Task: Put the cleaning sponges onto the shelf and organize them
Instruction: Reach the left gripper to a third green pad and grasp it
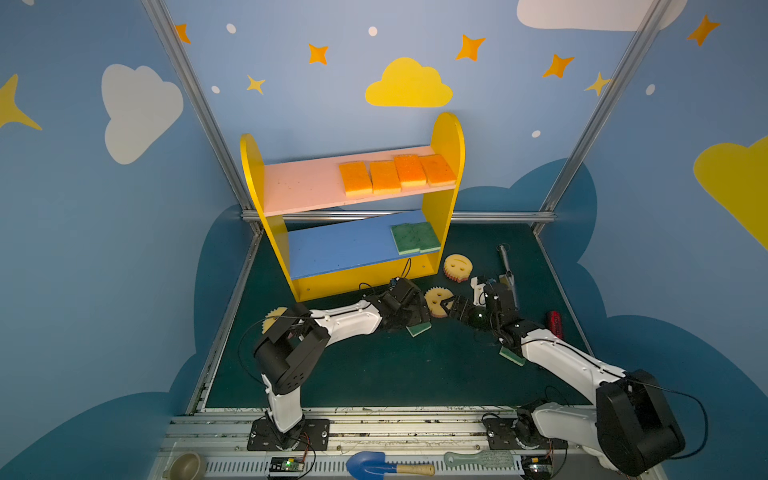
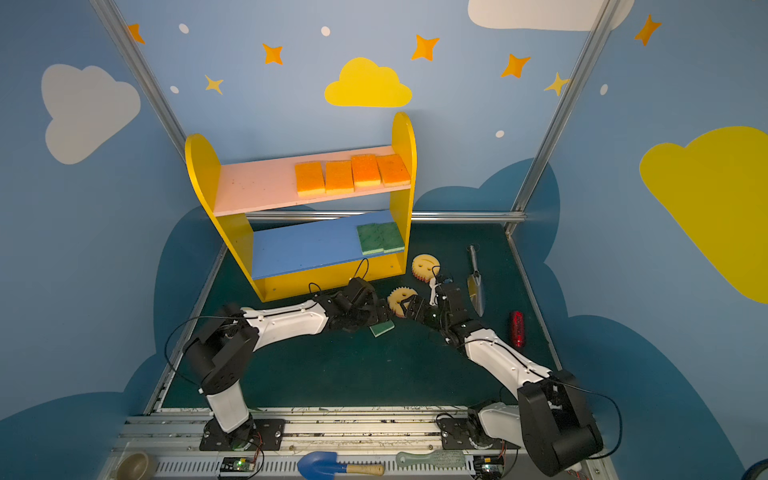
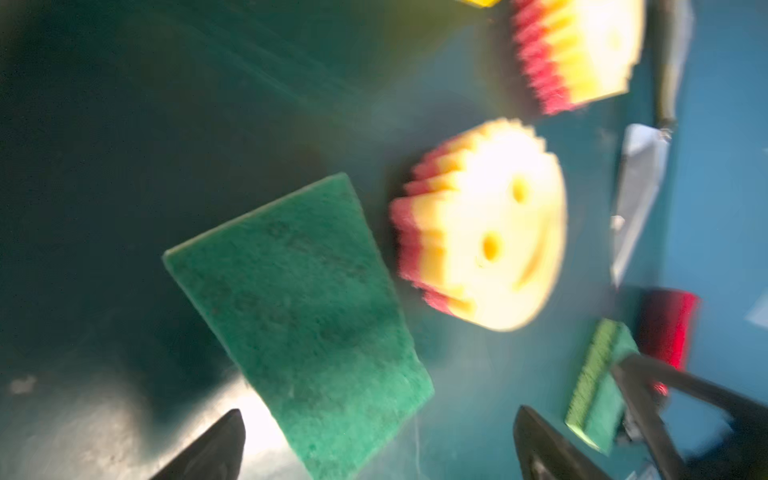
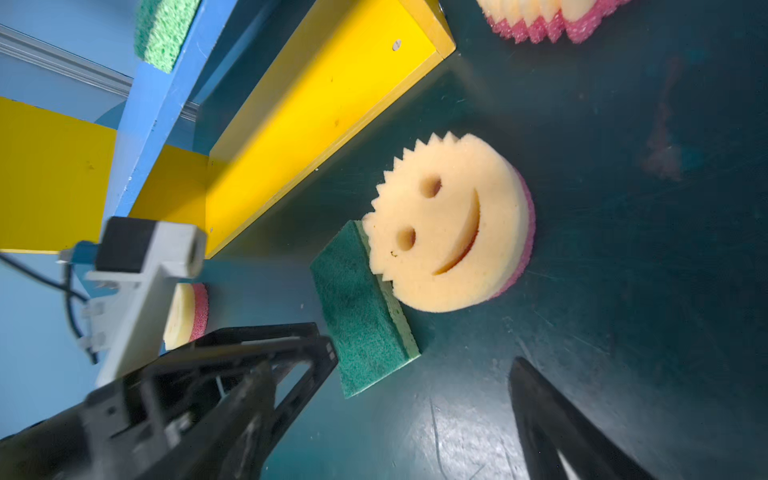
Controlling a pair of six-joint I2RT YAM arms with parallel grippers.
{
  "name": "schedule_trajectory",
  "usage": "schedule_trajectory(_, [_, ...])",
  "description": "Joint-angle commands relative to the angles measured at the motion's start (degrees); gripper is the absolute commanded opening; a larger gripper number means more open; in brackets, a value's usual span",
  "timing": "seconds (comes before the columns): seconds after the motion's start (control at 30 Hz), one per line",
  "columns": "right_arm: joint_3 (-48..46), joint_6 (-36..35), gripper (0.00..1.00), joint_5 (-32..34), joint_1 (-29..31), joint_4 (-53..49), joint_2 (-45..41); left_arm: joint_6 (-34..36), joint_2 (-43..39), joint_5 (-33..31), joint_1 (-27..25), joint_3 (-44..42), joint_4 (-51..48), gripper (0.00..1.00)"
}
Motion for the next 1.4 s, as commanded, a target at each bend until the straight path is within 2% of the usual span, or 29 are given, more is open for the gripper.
schedule_trajectory(0.0, [1.3,-0.3,0.87,-0.1,-0.2,-0.3,-0.8,4.7,-4.1,1.8,0.5,-2.9,7.4,1.00])
schedule_trajectory(0.17, [1.2,-0.7,0.87,0.6,-0.2,-1.0,-1.5,2.6,-7.9,3.0,2.1,-11.0,20.6,0.98])
schedule_trajectory(0.2, [1.2,-0.7,0.87,0.7,-0.3,-1.0,-1.7,2.1,-8.0,3.2,2.4,-11.5,20.6,0.94])
schedule_trajectory(0.3, [1.2,-0.7,0.87,1.0,-0.3,-1.2,-2.0,1.3,-7.8,2.4,2.9,-11.2,17.3,0.66])
schedule_trajectory(0.33, [1.2,-0.8,0.87,1.0,-0.3,-1.3,-1.9,0.8,-7.7,1.7,3.0,-11.5,17.1,0.64])
schedule_trajectory(0.87, [1.1,-0.8,0.87,1.4,-0.5,-1.8,-2.8,-6.9,0.1,3.4,4.9,-16.9,26.2,0.62])
schedule_trajectory(1.0, [1.1,-0.8,0.87,1.3,-0.5,-1.6,-2.3,-7.5,1.9,4.2,5.4,-17.0,27.8,0.59])
schedule_trajectory(1.2, [1.3,-0.7,0.87,1.2,-0.4,-1.5,-1.7,-8.7,5.0,5.9,6.0,-17.3,31.4,0.46])
schedule_trajectory(1.37, [1.3,-0.7,0.87,1.3,-0.5,-1.4,-1.5,-9.1,6.9,7.2,6.2,-17.5,33.7,0.28])
